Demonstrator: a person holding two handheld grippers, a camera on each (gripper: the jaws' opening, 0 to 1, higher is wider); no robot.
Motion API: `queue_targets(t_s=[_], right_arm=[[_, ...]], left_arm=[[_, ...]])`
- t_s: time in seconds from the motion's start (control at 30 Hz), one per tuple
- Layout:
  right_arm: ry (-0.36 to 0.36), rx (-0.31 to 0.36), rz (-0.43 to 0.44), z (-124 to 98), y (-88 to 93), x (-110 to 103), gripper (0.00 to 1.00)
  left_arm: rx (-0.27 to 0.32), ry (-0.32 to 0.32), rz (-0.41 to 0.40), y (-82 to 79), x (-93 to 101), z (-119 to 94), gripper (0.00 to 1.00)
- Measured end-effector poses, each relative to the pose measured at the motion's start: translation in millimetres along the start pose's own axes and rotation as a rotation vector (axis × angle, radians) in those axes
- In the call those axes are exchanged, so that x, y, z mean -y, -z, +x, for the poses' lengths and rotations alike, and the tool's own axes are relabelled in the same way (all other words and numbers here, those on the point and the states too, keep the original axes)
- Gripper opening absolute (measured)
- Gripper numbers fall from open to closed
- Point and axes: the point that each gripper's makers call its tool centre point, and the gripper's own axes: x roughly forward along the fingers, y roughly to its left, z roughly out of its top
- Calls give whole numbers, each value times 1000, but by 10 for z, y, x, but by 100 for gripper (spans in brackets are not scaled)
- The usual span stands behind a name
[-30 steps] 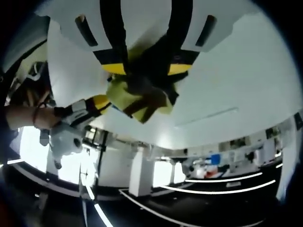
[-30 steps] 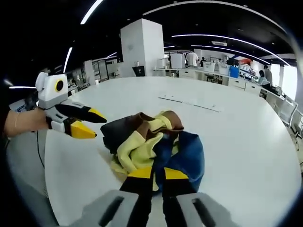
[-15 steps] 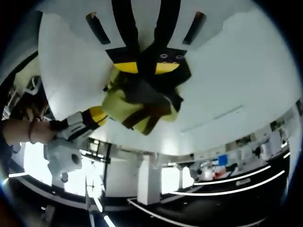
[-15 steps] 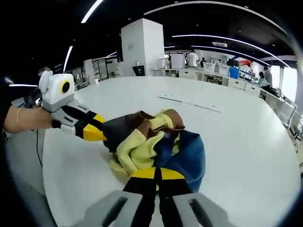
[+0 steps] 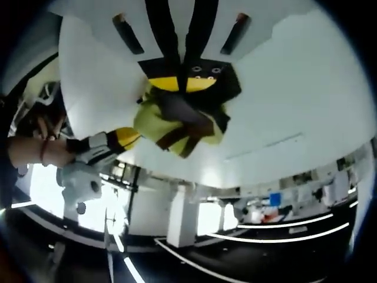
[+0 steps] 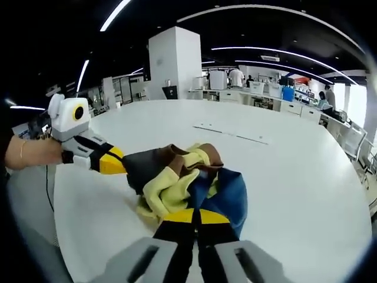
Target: Fold the garment on the visible template until the final outline fits inside the template.
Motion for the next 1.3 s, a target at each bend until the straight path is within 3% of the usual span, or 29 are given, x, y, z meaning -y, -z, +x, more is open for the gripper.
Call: queue_targets(t_s=[0.37, 0.63, 1.07, 1.3], right_arm=[[41, 31, -5, -167, -124, 121, 0], [35, 55, 29, -274, -249, 198, 0], [50, 99, -9, -452, -556, 291, 0], [73, 99, -19, -468, -626, 380, 0]], left_arm=[[20, -42, 29, -172, -40, -230, 0], [52, -90, -18, -311, -174, -449, 0], [85, -160, 41, -567, -317, -755, 0], [75, -196, 50, -598, -432, -831, 0]])
